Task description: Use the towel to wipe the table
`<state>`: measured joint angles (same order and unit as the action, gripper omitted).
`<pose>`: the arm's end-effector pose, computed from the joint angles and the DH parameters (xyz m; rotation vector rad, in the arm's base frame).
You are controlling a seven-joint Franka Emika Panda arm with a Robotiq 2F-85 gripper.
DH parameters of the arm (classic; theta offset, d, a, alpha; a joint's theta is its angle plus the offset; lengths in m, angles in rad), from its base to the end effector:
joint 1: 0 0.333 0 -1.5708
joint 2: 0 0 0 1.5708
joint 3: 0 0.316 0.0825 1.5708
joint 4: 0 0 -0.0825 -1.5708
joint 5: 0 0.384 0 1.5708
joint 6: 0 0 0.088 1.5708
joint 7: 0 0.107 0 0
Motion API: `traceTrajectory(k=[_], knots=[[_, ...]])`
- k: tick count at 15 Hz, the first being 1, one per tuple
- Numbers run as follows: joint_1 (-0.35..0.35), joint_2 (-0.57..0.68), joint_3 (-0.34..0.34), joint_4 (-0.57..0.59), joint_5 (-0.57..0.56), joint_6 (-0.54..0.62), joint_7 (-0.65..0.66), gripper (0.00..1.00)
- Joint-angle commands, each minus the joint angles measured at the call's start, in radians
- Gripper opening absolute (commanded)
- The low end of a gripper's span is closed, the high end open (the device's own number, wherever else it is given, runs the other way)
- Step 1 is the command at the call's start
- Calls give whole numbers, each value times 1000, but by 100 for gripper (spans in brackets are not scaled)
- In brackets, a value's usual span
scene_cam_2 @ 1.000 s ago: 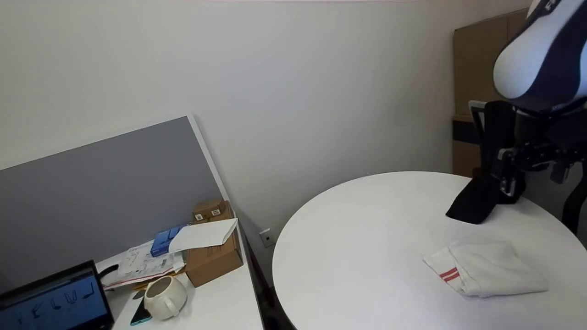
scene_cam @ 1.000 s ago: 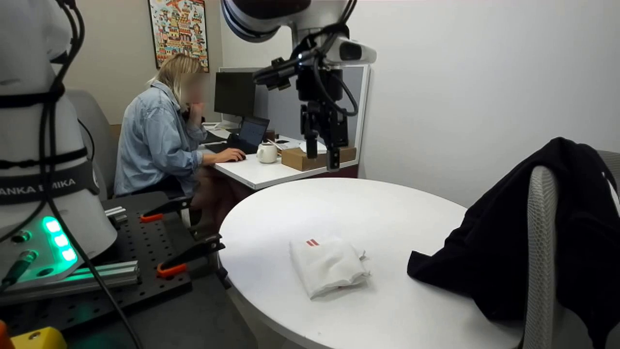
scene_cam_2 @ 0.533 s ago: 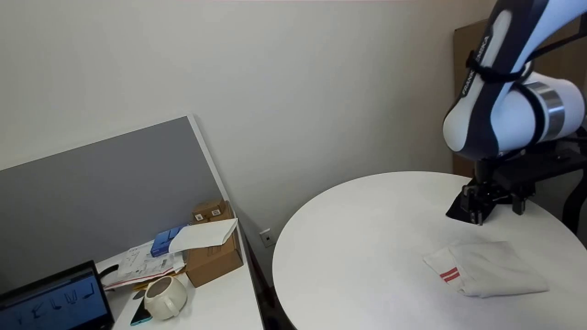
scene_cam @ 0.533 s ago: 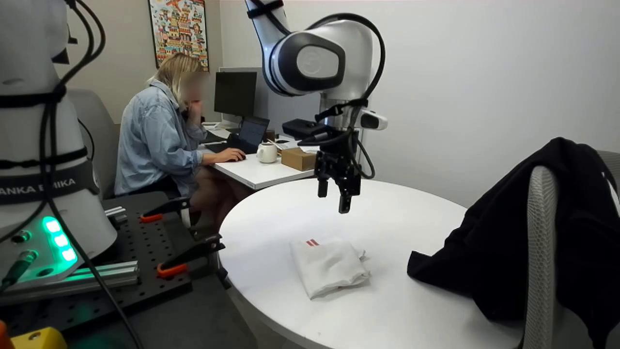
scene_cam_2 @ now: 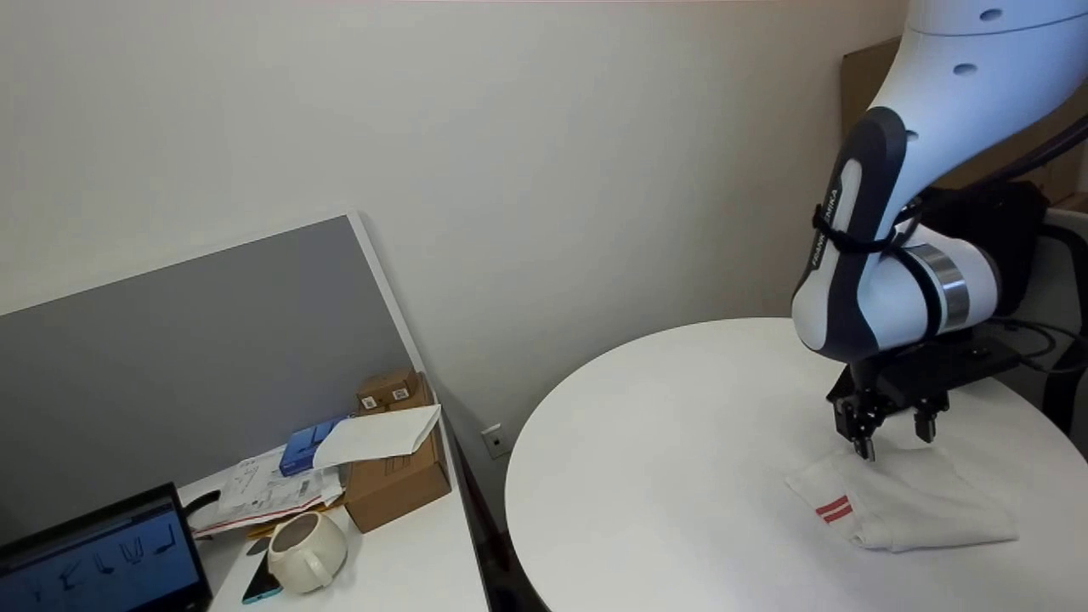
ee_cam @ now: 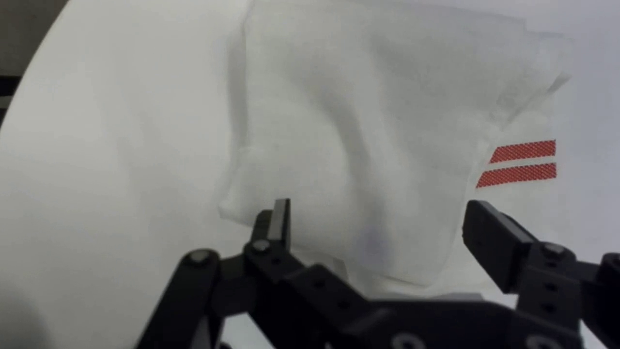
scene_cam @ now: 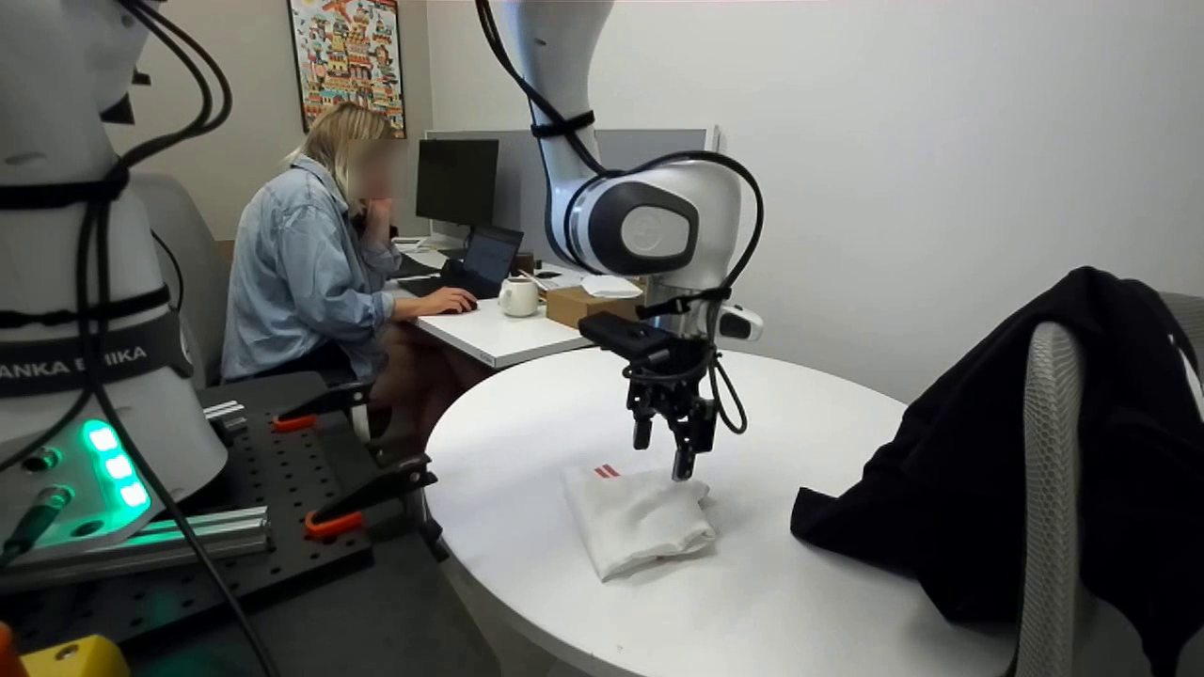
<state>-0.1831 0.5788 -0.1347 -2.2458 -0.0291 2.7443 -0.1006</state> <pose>0.4928 -0.1669 0.1022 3.0603 -0.2623 -0.1416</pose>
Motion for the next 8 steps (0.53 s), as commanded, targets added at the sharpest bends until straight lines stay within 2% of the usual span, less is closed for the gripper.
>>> traceTrajectory(k=[1,5,6,7,8], knots=[[-9,95,4,58,-11,20,-8,87],[-7,152,2,67,-15,68,-5,91],[-8,164,5,68,-15,84,-8,66],[-8,174,5,69,-16,96,-8,67],[-8,184,5,68,-18,111,-11,61]])
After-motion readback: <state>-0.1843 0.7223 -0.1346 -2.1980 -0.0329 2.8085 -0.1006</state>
